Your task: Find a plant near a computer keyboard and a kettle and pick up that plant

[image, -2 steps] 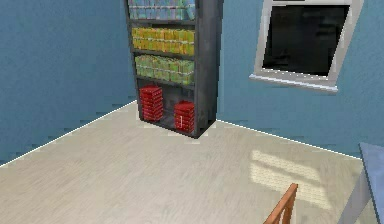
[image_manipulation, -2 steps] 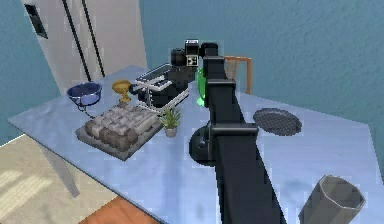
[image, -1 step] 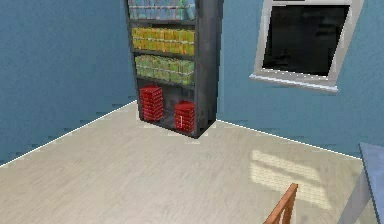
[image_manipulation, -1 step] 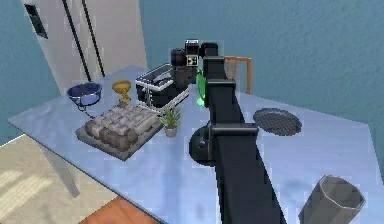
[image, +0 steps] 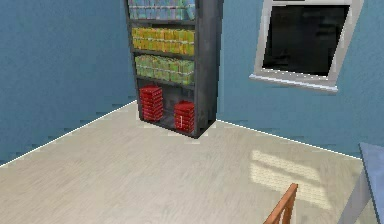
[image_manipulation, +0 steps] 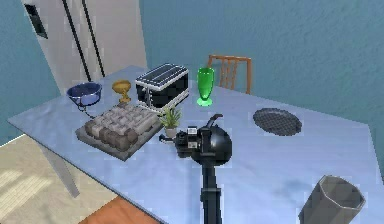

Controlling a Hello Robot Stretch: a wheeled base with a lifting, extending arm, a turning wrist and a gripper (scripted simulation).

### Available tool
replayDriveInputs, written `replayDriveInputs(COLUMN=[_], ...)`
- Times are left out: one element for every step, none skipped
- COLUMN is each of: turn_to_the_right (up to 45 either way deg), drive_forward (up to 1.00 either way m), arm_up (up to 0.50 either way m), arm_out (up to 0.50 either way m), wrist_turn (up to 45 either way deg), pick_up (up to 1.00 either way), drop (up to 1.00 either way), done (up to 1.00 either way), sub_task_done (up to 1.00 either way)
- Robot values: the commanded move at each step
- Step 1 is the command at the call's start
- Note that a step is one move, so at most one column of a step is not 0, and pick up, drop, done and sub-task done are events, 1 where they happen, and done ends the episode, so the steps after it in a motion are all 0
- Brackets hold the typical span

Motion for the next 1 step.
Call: replayDriveInputs(turn_to_the_right=[0.0], drive_forward=[0.00], arm_up=[0.00], arm_out=[0.00], wrist_turn=[0.0], pick_up=[1.00], drop=[0.00], done=[0.00], sub_task_done=[0.00])
